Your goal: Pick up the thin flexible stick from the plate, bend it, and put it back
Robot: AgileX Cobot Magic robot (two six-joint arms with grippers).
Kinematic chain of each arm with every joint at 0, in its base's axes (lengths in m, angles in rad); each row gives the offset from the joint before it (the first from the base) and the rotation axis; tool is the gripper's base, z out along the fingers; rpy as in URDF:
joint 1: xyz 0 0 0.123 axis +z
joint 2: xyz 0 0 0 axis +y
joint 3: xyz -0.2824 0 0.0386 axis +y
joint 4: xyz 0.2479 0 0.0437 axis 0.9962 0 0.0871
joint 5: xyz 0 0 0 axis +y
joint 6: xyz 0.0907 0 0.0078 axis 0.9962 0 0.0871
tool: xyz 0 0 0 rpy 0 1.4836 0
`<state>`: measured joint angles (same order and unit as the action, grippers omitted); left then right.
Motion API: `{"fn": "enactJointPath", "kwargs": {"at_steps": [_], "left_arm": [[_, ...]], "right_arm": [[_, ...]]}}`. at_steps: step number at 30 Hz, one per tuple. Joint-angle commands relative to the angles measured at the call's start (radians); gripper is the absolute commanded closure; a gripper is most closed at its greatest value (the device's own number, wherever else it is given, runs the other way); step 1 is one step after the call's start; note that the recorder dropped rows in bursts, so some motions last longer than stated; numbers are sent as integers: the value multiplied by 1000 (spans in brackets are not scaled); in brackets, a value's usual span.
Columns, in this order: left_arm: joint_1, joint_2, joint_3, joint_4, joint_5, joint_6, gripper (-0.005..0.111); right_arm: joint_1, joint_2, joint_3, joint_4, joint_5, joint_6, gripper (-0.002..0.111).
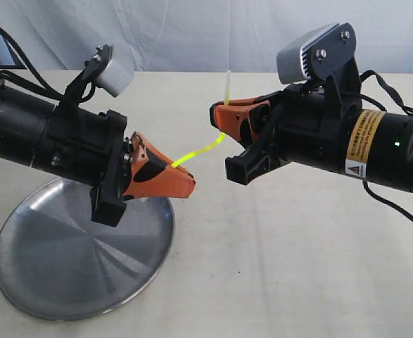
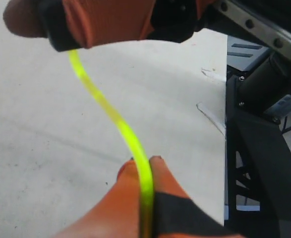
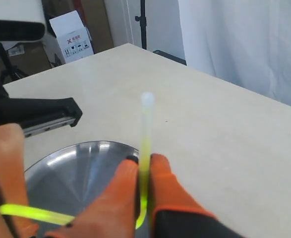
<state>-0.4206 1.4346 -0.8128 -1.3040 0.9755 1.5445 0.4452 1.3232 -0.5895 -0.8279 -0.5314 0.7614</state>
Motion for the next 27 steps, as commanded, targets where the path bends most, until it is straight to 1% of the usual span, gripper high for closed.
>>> {"fn": "enactJointPath", "kwargs": {"at_steps": [1,4,20,27], "left_arm": [[-7,-15,-4,-103,-12,28,107],[-7,-15,-4,-110,-19,36,107],[-7,-15,-4,-121,-150,36,107],[-7,-15,-4,-121,-178,36,107]], "right_arm": [[34,20,6,-64,-12,-3,109],[34,40,6,-64,-24,-3,109],[34,55,6,-117,-98,18,109],[34,55,6,-117,-102,23,109]]}}
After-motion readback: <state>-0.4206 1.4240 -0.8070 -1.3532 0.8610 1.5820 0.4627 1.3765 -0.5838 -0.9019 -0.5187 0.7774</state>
